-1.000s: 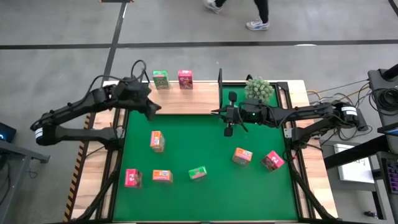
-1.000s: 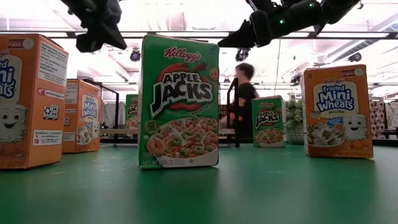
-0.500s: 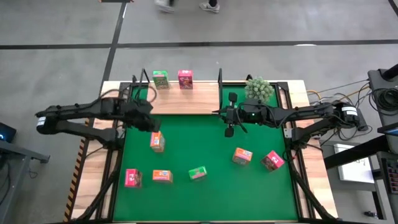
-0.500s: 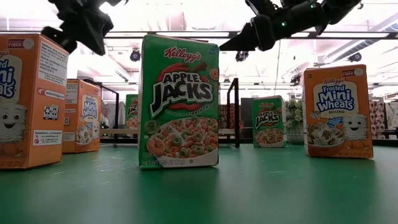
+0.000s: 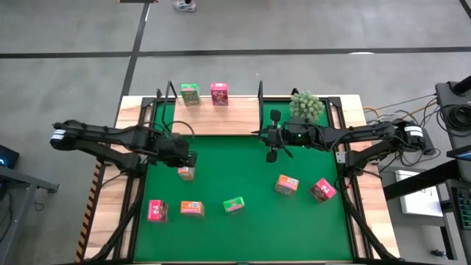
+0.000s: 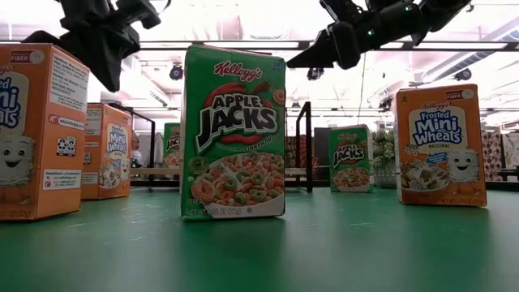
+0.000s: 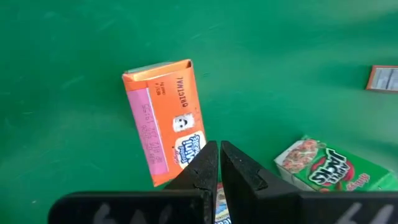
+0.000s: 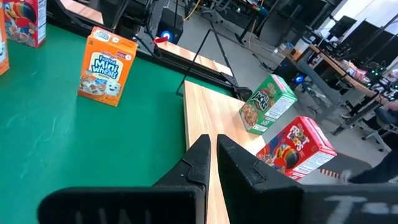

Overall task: Stack cereal on shelf
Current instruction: Put the top left orange cereal box on the shelf

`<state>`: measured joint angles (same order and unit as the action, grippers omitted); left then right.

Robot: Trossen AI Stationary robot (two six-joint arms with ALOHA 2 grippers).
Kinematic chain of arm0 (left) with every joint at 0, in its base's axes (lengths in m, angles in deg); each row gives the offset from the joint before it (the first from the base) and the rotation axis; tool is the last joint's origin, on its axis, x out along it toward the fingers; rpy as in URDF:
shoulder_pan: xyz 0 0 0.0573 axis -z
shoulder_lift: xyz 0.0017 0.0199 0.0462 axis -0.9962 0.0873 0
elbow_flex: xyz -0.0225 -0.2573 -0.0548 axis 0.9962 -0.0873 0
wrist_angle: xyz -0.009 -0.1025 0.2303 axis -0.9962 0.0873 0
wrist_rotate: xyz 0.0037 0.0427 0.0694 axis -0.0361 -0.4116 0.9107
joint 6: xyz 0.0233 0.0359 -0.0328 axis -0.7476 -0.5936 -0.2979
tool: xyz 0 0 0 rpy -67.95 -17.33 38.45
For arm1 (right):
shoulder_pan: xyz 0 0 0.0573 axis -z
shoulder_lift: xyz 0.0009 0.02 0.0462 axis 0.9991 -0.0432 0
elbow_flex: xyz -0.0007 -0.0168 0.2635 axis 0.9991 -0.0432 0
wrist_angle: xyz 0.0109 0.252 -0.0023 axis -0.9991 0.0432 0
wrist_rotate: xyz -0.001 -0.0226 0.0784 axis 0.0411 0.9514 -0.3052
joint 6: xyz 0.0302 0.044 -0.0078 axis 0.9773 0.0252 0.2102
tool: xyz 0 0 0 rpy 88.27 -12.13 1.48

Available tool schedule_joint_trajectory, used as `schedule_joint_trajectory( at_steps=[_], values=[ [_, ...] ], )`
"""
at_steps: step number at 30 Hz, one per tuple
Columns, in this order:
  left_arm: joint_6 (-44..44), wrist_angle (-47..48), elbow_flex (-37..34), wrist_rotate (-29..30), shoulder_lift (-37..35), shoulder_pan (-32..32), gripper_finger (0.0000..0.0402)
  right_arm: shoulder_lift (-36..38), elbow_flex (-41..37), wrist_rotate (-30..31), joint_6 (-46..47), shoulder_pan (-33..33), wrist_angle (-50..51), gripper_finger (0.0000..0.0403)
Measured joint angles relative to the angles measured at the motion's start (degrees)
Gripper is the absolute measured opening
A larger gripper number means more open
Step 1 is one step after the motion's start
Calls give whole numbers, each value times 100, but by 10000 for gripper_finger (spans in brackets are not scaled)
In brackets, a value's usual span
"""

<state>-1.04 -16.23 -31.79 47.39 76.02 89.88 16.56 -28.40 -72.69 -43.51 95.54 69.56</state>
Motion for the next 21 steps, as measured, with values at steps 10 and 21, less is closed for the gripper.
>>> schedule_joint_trajectory(
  at_steps=[10,21],
  values=[
    [489,386,0,-107,0,22,1,2,0,0,17,0,123,18],
    [321,-163,7,-377,445,22,1,2,0,2,24,26,126,18]
  ],
)
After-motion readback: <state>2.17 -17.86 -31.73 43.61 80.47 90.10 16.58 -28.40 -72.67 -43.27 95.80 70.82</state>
